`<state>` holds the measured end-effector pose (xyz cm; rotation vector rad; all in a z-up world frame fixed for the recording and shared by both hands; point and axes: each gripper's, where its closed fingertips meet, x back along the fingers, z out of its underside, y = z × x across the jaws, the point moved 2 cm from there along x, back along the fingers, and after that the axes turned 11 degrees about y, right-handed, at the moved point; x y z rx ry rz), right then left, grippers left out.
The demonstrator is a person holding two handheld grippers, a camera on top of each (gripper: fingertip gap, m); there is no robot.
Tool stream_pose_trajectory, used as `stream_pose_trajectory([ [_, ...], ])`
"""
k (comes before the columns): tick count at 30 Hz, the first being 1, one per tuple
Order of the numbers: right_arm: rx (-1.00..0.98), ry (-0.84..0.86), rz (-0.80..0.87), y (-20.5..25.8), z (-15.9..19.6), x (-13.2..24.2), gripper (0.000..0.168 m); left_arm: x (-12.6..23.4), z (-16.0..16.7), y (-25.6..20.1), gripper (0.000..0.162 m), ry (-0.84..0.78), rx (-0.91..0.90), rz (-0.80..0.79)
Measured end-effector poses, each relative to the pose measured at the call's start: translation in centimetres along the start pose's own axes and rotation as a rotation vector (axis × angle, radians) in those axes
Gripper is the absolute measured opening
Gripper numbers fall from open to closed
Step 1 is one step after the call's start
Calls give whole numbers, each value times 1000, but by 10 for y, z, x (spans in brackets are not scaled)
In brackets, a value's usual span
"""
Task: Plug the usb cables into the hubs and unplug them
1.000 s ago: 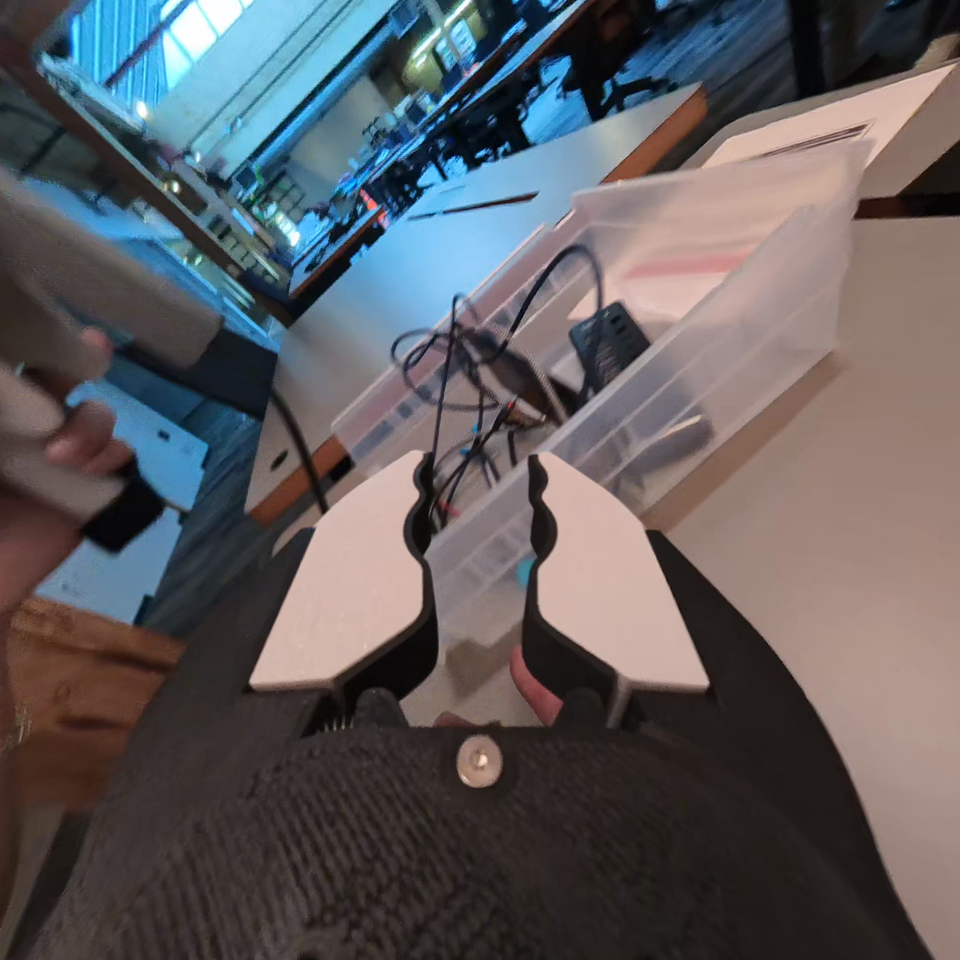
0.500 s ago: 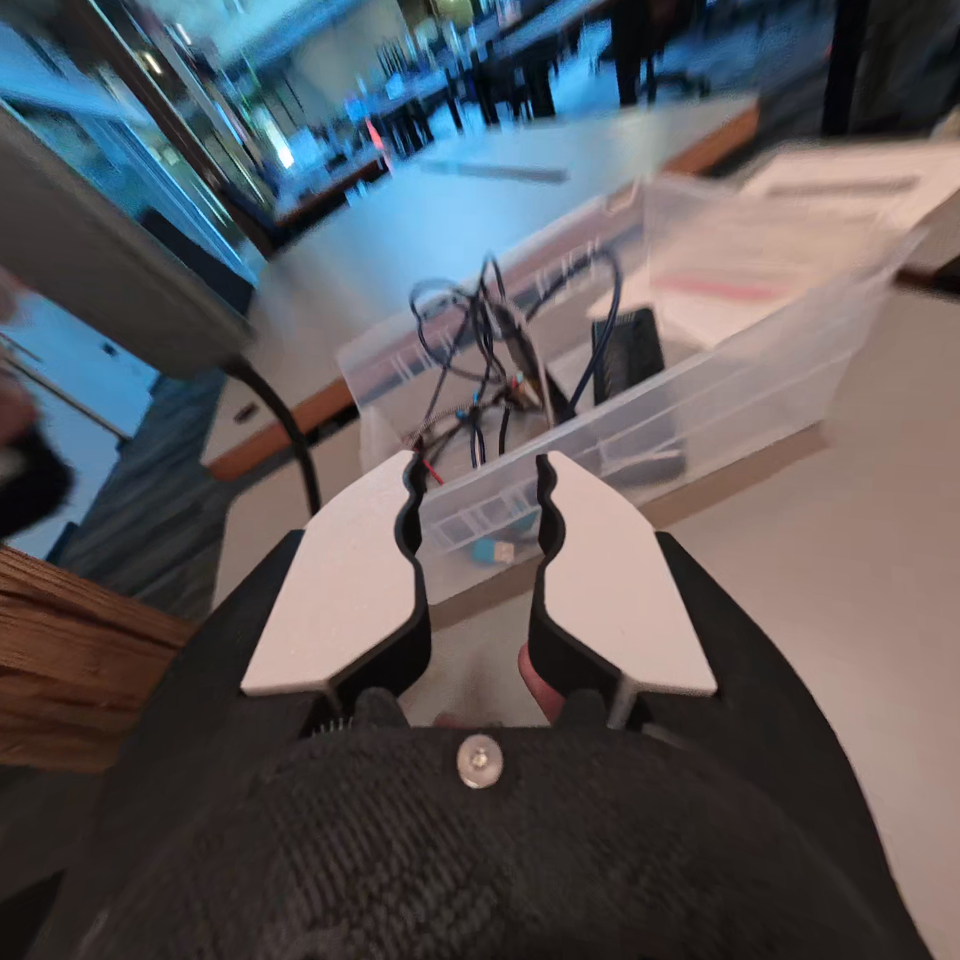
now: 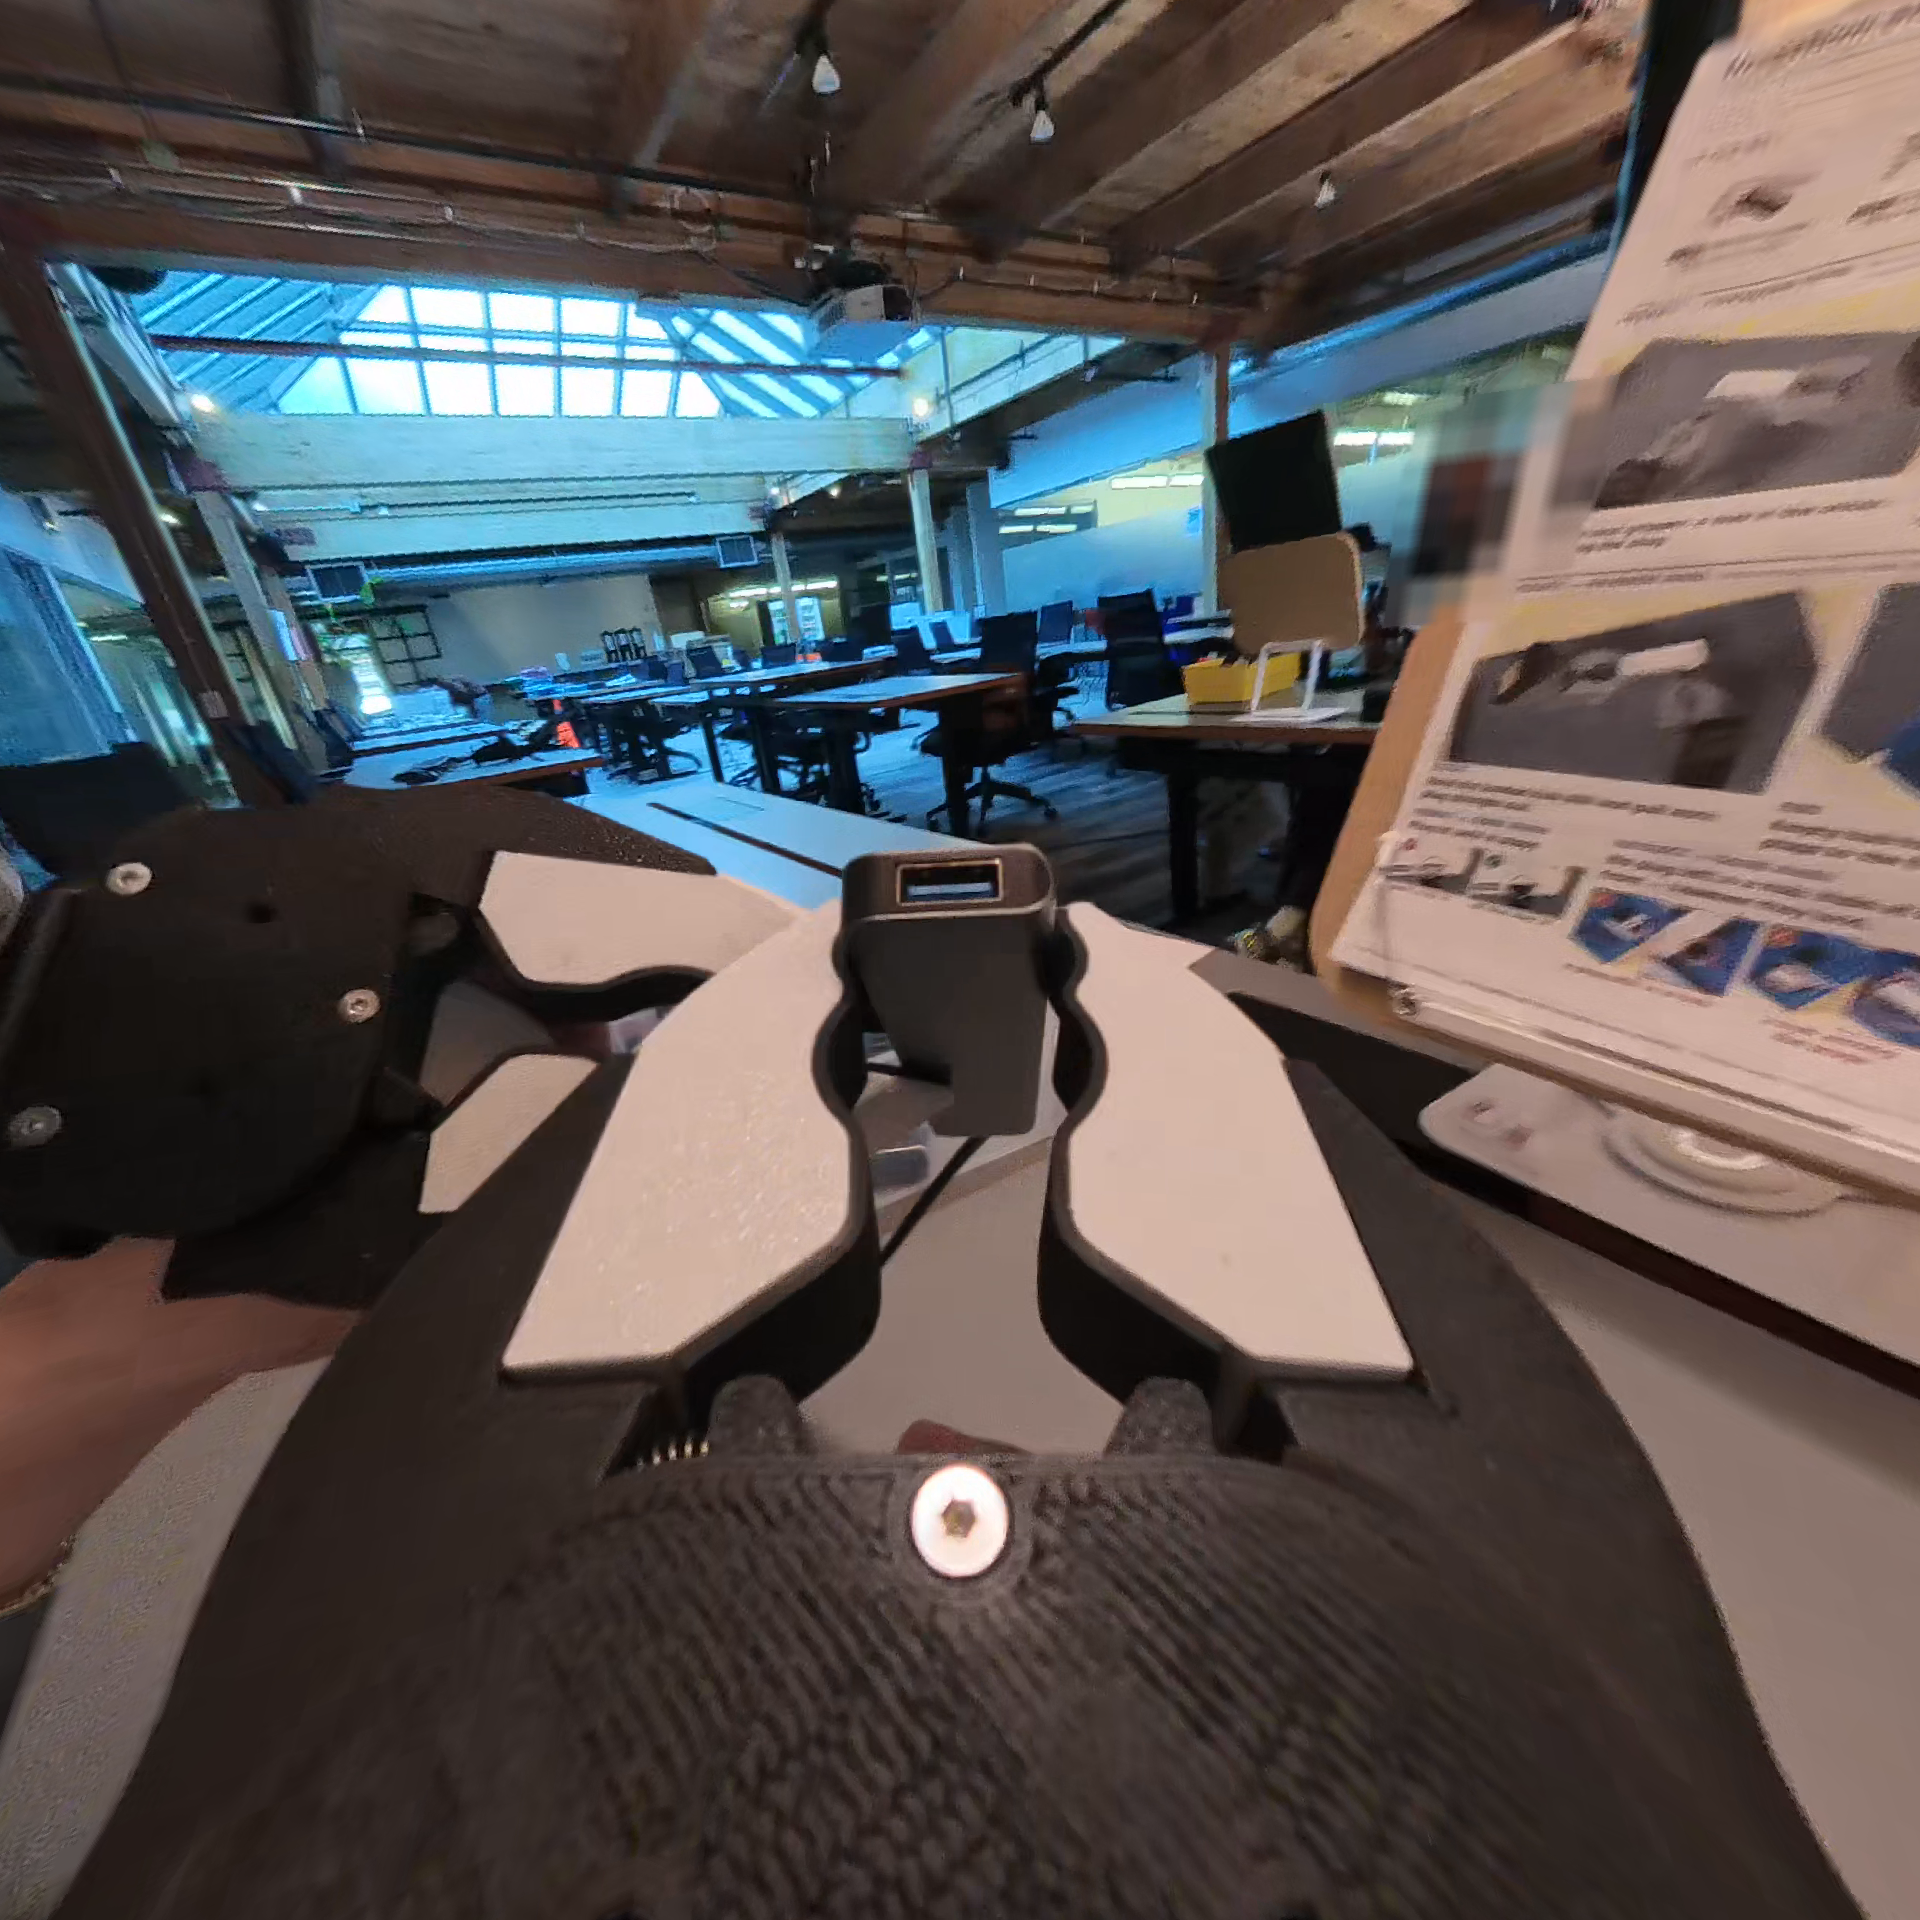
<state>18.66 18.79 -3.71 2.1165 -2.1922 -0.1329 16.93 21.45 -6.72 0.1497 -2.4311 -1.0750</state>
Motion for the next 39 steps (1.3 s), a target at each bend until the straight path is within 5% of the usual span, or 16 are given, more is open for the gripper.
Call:
stream_pose_trajectory([
  [4, -4, -69, -57, -11, -11, 26, 33, 1, -25, -15, 11, -177, 33, 90],
  [7, -63, -112, -163, -15, -22, 43, 33, 9, -24, -20, 58, -280, 208, 292],
  [9, -73, -133, -255, -12, -28, 54, 33, 13, -13, -30, 67, -295, 300, 518],
  [14, -41, -140, -501, 15, -24, 67, 33, 25, -10, -56, 67, -387, 435, 940],
  [16, -67, -164, -526, 19, -23, 70, 33, 24, -12, -65, 35, -389, 410, 1003],
  [27, 100, 21, -336, -11, 5, 118, 38, 21, -22, -52, 31, -446, 173, 966],
  [35, 223, 201, -101, -29, 3, 145, 60, 13, -29, -48, 31, -248, -141, 980],
  [39, 225, 414, -316, -4, 37, 142, 76, 15, -36, -64, 31, -284, -418, 994],
])
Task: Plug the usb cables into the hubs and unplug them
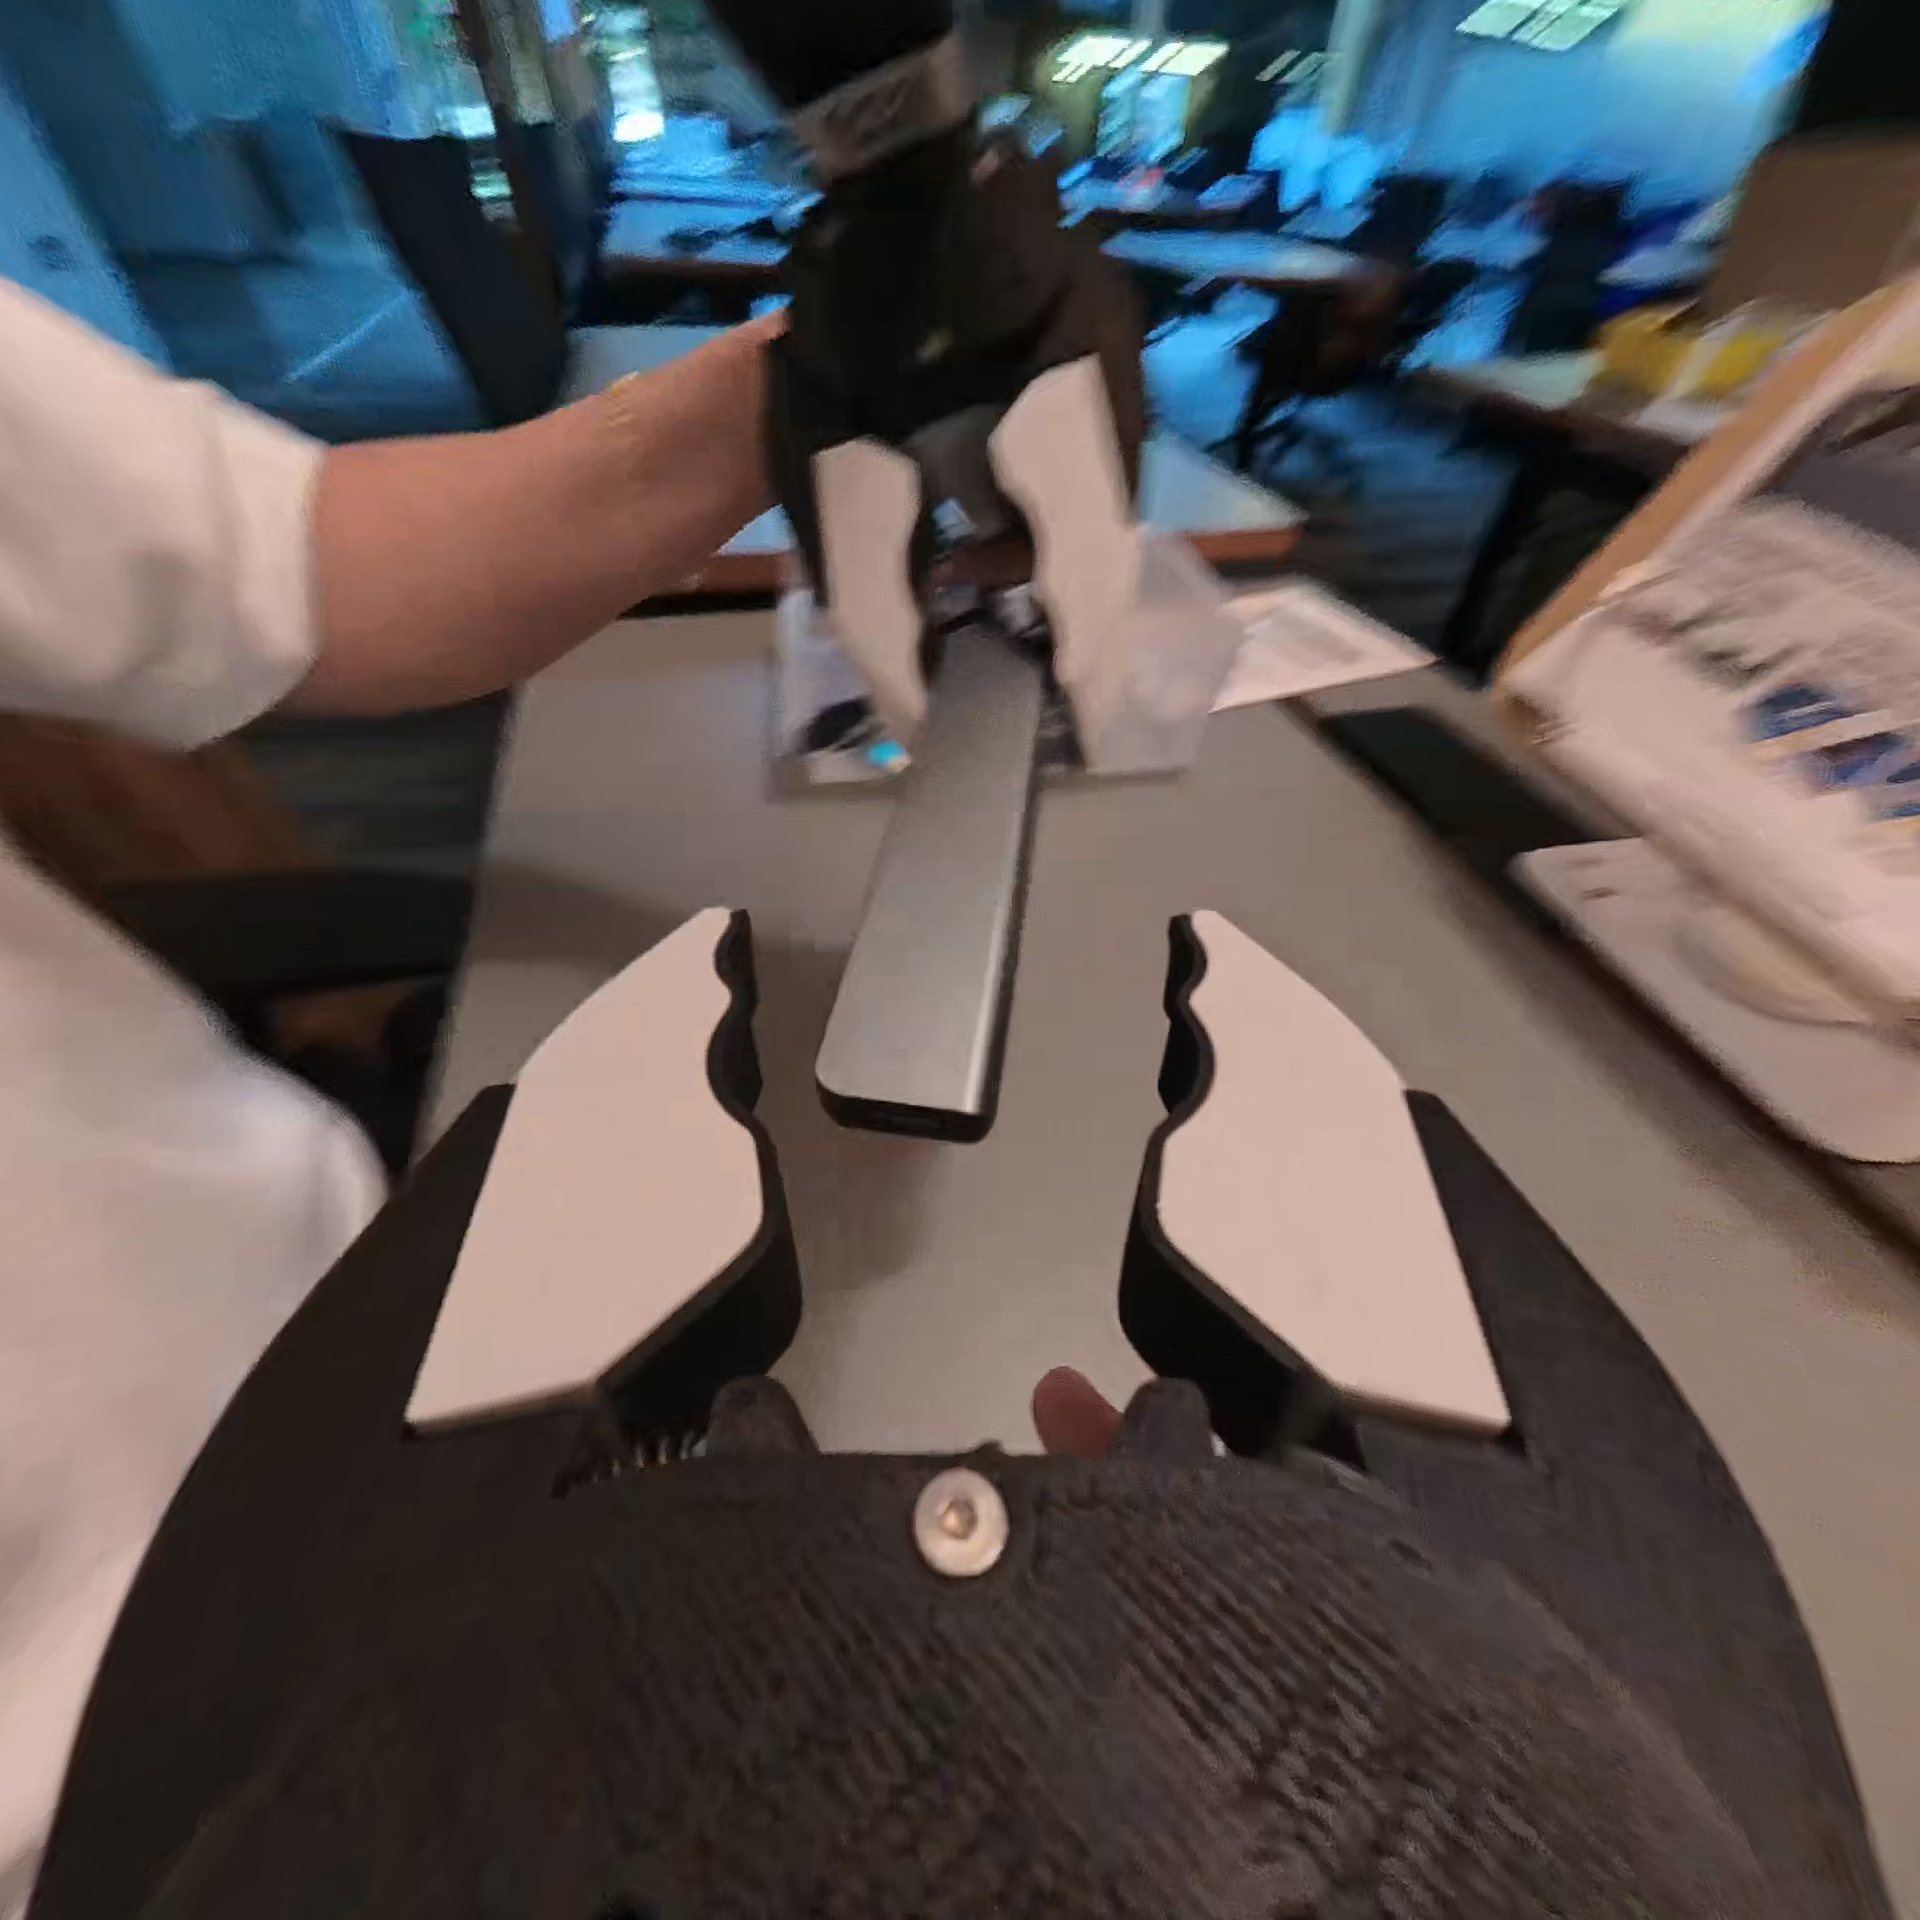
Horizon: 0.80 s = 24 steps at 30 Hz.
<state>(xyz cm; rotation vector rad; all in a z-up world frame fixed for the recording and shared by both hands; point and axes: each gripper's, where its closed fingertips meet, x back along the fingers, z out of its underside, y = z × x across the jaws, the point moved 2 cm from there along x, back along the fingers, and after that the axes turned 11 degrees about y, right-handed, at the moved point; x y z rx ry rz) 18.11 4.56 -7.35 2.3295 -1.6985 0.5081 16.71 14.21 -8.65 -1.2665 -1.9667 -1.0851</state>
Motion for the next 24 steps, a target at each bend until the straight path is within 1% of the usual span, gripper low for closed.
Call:
stream_pose_trajectory([
  [1, -39, 22, -102, 9, 5, -3, 77, -2, -2, -2, 31, 5, -50, 21],
  [2, -78, 19, -182, 15, 7, -5, 75, -5, -3, -5, 31, 7, -82, 56],
  [3, -114, 4, -222, 17, 9, -7, 70, -7, -4, -9, 31, 10, -103, 95],
  [4, -145, -6, -241, 17, 10, -8, 71, -9, -5, -10, 31, 13, -122, 116],
  [6, -189, -34, -283, 18, 13, -8, 72, -12, -7, -11, 31, 12, -173, 130],
  [7, -228, -49, -299, 17, 14, -8, 70, -14, -9, -11, 31, 14, -197, 125],
  [8, -273, -61, -324, 16, 15, -9, 65, -16, -11, -9, 31, 20, -224, 103],
  [10, -363, -54, -369, 15, 21, -14, 41, -19, -12, -4, 31, 54, -278, 43],
  [11, -401, -26, -373, 15, 27, -18, 34, -21, -12, 0, 31, 84, -304, 0],
  [12, -410, 3, -362, 14, 33, -22, 28, -23, -12, 3, 31, 111, -335, -36],
  [13, -406, 14, -338, 12, 38, -25, 27, -24, -10, 5, 31, 143, -367, -64],
  [15, -409, -31, -314, 9, 36, -26, 23, -27, -6, 11, 31, 214, -406, -133],
  [16, -440, -70, -304, 5, 33, -25, 18, -27, -5, 14, 32, 232, -400, -156],
  [17, -472, -82, -257, -3, 35, -26, 12, -27, -4, 17, 33, 232, -375, -175],
  [18, -487, -105, -231, -9, 36, -26, 11, -25, -3, 23, 37, 232, -334, -213],
  [19, -501, -133, -237, -11, 36, -24, 11, -21, 1, 31, 44, 239, -283, -263],
  [21, -550, -206, -199, -20, 33, -20, 11, -4, 8, 50, 47, 242, -162, -387],
  [23, -609, -277, -180, -30, 32, -13, 11, 20, 10, 62, 47, 159, 57, -488],
  [24, -640, -317, -171, -35, 31, -10, 11, 28, 8, 62, 44, 70, 217, -486],
])
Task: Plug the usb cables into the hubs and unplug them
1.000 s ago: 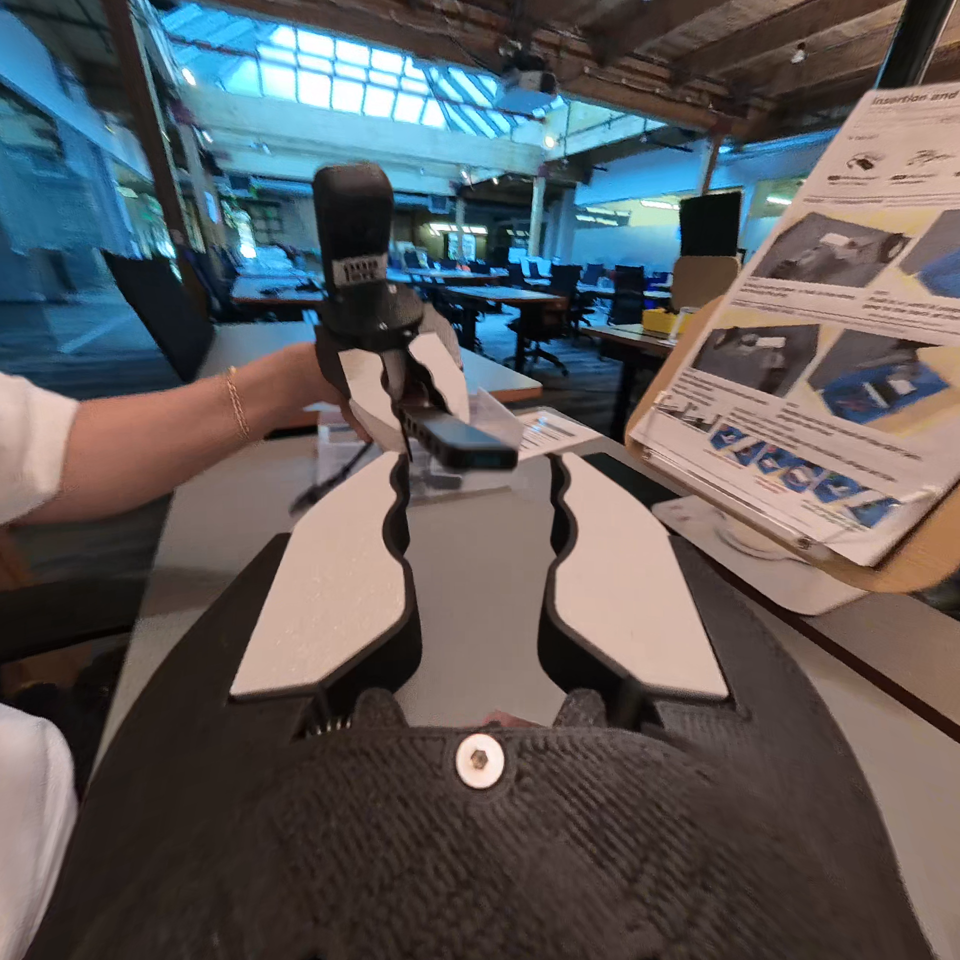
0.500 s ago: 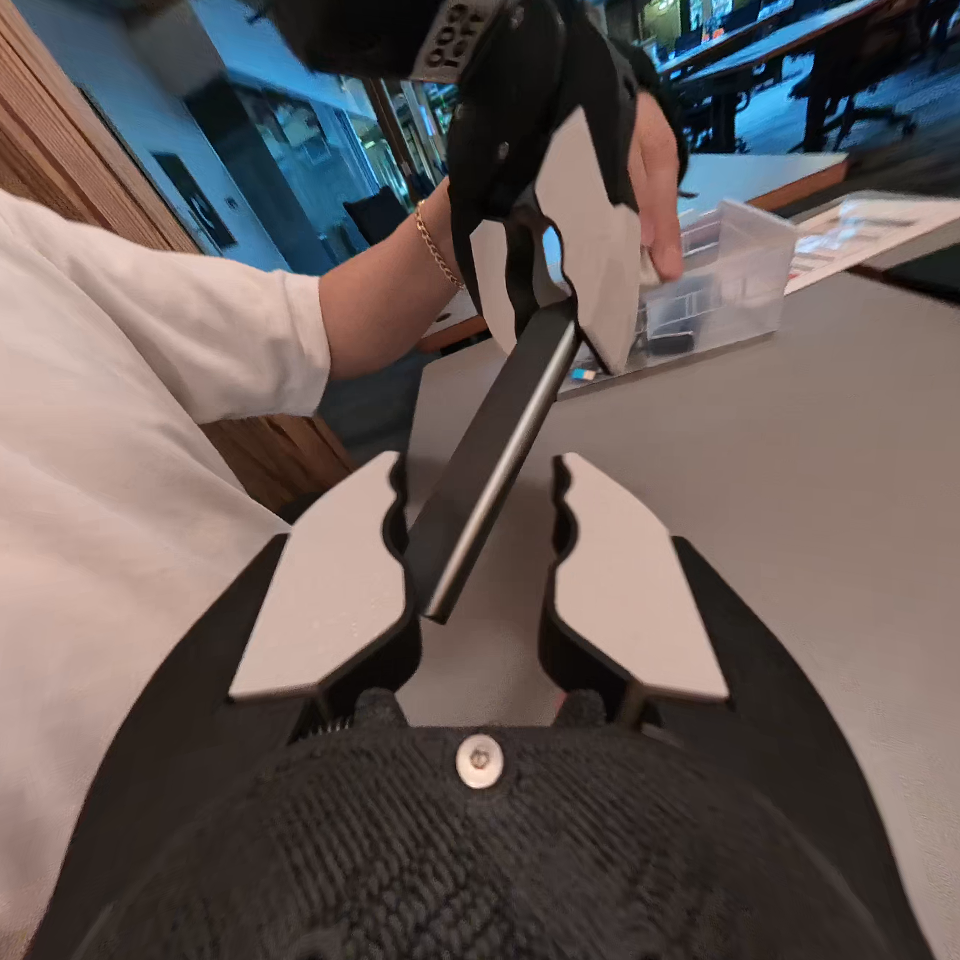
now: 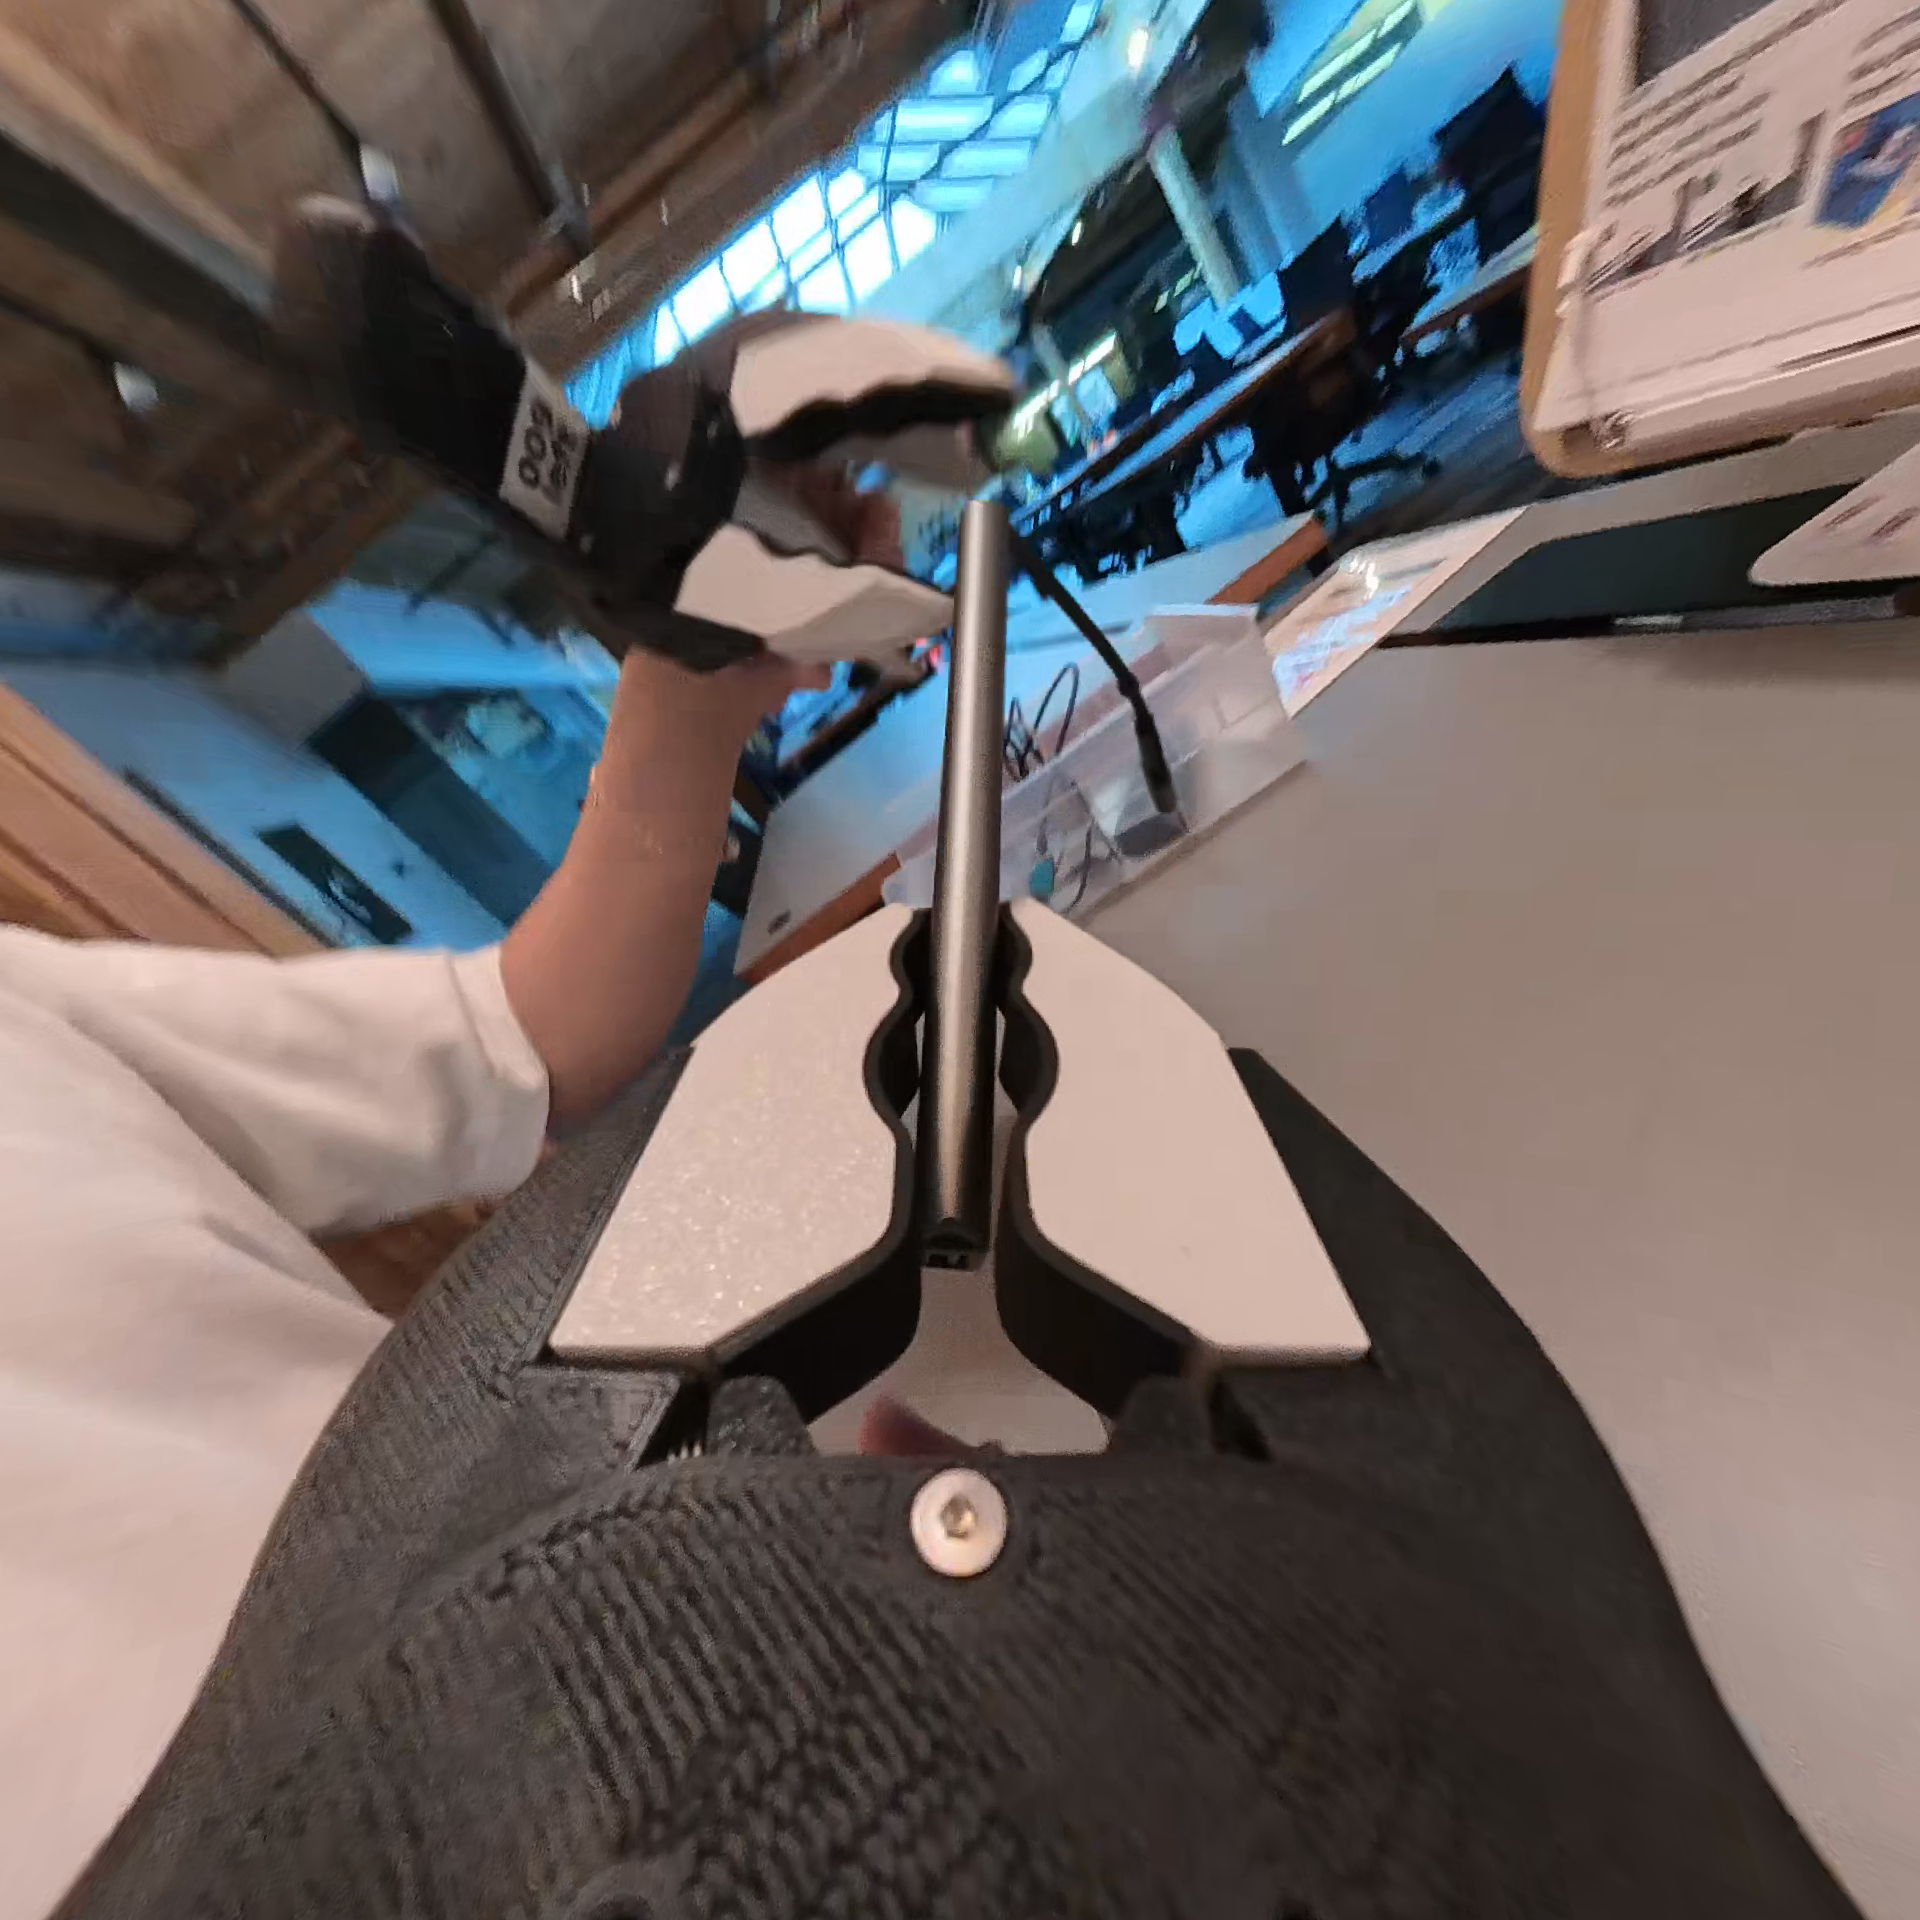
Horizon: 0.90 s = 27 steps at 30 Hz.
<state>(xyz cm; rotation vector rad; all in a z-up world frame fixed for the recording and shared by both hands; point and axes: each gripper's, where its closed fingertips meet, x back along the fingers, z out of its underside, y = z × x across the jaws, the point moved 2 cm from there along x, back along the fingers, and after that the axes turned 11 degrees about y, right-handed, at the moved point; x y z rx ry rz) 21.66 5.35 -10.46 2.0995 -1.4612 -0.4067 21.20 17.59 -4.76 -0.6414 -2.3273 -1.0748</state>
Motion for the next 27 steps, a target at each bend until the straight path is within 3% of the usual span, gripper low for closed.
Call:
stream_pose_trajectory([
  [4, 1, -84, 8, -3, -8, 2, 11, 5, -3, -27, 36, -202, 684, 296],
  [9, 149, 0, 40, 9, 0, -24, 11, -17, -1, -50, 38, -477, 1133, 582],
  [10, 176, 32, 66, 9, 4, -30, 11, -17, -5, -48, 36, -561, 1191, 620],
  [11, 202, 55, 97, 7, 8, -34, 11, -17, -8, -46, 22, -633, 1230, 655],
  [13, 209, 57, 144, 3, 12, -37, 11, -20, -8, -46, 19, -701, 1271, 684],
  [17, 253, 59, 236, -9, 20, -33, 20, -39, 1, -50, 12, -688, 1441, 776],
  [19, 381, 23, 338, -11, 20, -30, 34, -48, 8, -50, 10, -706, 1590, 817],
  [21, 561, -32, 482, -12, 16, -25, 59, -55, 13, -50, 10, -728, 1686, 852],
  [27, 830, -103, 586, -8, 14, -23, 60, -62, 5, -57, 10, -682, 1729, 1009],
])
